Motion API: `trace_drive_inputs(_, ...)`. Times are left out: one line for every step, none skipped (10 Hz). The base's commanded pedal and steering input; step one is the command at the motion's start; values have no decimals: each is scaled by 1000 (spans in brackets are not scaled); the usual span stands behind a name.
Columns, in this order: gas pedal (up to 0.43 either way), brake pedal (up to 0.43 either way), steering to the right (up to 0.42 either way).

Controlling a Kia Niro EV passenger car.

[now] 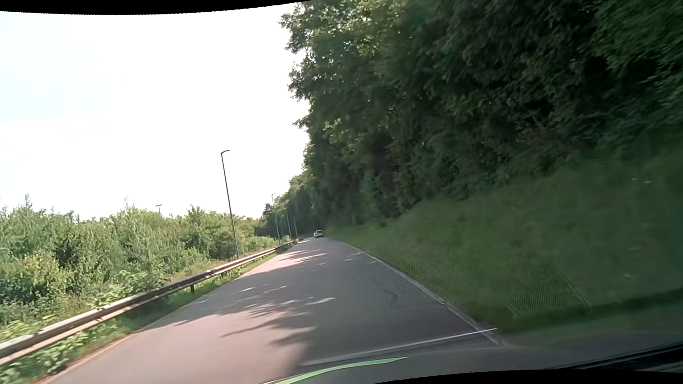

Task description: Follow the waypoints while adhering to traffic rules and regulations

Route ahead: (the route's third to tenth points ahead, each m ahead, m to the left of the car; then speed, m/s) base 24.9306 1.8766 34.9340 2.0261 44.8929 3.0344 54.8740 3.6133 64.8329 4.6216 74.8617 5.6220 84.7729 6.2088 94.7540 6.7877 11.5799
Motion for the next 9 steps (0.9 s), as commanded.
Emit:
trace_drive_inputs(79, 0, -25)
trace_drive_inputs(79, 0, -25)
trace_drive_inputs(79, 0, -24)
trace_drive_inputs(79, 0, -23)
trace_drive_inputs(87, 0, -19)
trace_drive_inputs(87, 0, -15)
trace_drive_inputs(98, 0, -12)
trace_drive_inputs(98, 0, -12)
trace_drive_inputs(98, 0, -11)
